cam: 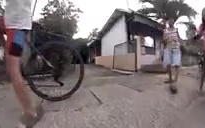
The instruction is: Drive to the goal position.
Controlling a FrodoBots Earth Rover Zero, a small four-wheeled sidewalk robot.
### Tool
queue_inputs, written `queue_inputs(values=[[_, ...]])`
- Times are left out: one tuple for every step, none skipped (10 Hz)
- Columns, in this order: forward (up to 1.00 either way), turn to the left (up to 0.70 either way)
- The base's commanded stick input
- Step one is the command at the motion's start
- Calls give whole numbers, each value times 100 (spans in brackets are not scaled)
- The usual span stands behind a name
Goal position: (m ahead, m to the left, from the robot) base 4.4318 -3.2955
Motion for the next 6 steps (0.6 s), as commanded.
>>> queue_inputs(values=[[39,15],[0,0],[0,0],[0,0],[0,0],[0,0]])
